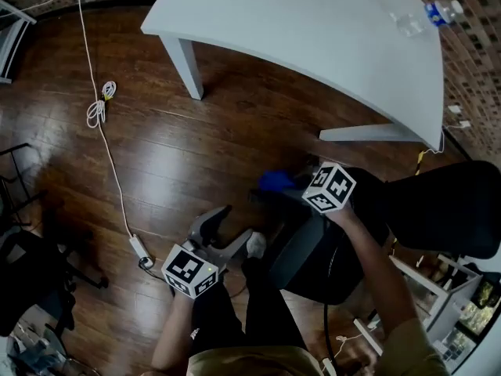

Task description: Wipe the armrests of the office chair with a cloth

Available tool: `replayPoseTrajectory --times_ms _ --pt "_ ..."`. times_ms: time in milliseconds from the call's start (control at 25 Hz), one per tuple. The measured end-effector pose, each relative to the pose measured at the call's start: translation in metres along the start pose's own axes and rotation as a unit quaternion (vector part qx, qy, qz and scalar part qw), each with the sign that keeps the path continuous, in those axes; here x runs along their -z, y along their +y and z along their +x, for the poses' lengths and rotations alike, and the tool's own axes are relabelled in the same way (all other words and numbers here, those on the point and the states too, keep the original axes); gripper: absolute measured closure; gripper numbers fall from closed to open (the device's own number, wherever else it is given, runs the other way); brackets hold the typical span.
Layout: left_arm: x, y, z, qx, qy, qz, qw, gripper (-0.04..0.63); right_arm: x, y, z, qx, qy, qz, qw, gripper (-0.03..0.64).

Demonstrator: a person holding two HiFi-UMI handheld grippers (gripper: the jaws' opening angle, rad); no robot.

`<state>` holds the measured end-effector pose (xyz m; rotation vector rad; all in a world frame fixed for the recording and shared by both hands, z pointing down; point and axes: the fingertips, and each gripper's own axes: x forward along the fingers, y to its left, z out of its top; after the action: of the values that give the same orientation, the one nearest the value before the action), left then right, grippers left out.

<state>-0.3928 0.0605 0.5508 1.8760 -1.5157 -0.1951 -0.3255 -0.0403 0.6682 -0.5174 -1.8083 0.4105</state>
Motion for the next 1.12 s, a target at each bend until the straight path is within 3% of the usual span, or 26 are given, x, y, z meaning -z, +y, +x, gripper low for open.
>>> replayPoseTrajectory --times_ms 80,200,320,400,520,760,1000,1120 --pt "-0.021 -0.012 0.003 0.014 0.008 0.013 0.9998 0.348 -0.012 0.01 -0.035 0.054 -0.069 0.002 0.996 0.588" --pt "-0.046 -0.038 0.011 0.031 0.017 0.037 0.9987 0.348 -0.005 0.019 -0.096 0.129 -0.16 0.021 0.978 0.586" --pt "-0.06 -0.065 0.023 0.047 0.03 0.06 0.9967 0.348 0.035 0.018 -0.144 0.177 -0.23 0.077 0.954 0.586" --pt "-0.064 -0.078 0.034 0.058 0.039 0.071 0.995 0.348 0.073 0.01 -0.162 0.182 -0.269 0.141 0.935 0.584" --pt "-0.056 -0.088 0.049 0.077 0.059 0.084 0.9917 0.348 0.126 0.0 -0.164 0.163 -0.322 0.244 0.9 0.584" --pt "-0.029 -0.11 0.073 0.101 0.095 0.1 0.9853 0.348 0.183 -0.001 -0.105 0.102 -0.357 0.316 0.873 0.584" --pt "-0.019 -0.127 0.09 0.102 0.1 0.1 0.9846 0.348 0.166 -0.011 -0.055 -0.005 -0.432 0.319 0.844 0.584" --pt "-0.011 -0.127 0.094 0.1 0.107 0.098 0.9843 0.348 0.15 -0.018 -0.028 -0.06 -0.434 0.306 0.845 0.584"
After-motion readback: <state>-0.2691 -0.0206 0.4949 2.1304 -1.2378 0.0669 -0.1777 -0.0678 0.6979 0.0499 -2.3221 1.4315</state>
